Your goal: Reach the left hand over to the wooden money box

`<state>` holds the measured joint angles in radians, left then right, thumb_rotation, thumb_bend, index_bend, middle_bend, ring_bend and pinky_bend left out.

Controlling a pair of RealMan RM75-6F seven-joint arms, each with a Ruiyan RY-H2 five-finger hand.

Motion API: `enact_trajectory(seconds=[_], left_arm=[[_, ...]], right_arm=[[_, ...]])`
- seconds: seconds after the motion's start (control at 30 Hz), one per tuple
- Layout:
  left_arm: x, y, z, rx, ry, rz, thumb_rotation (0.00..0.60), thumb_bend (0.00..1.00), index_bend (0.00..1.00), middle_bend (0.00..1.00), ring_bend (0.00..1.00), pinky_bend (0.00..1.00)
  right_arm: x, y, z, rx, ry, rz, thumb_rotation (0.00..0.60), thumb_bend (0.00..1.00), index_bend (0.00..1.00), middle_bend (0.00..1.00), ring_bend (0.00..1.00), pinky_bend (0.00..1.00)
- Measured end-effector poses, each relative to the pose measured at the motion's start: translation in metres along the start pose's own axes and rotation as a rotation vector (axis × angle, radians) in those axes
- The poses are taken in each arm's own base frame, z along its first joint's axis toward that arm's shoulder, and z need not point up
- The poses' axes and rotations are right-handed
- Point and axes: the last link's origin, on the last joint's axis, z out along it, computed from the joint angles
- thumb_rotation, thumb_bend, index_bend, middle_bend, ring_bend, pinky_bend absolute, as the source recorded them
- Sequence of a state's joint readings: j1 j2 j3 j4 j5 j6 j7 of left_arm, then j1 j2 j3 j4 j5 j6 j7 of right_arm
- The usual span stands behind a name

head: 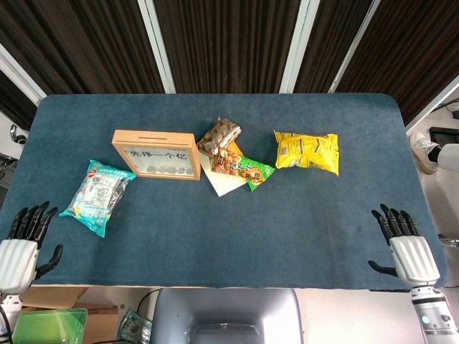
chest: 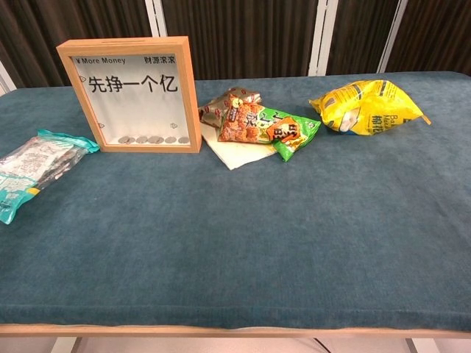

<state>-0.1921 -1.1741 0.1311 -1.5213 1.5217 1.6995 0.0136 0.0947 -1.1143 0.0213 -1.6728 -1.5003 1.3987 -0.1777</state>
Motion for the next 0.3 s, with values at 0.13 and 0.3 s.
enact_trajectory(seconds=[0.13,0.3], left_arm=[[-0.016,-0.001,-0.012,-0.018,-0.075,0.010,0.600,0.40,0.00,0.00,0.00,0.00],[-0.019,0.004,-0.020,-0.024,-0.074,-0.023,0.600,0.40,0.00,0.00,0.00,0.00]], right_arm=[[-0.001,-0.002,-0.002,0.005,0.005,-0.014,0.600,0.14,0.00,0.00,0.00,0.00],[-0.004,-0.003,-0.004,0.009,-0.002,-0.029,0.600,0.14,0.00,0.00,0.00,0.00]])
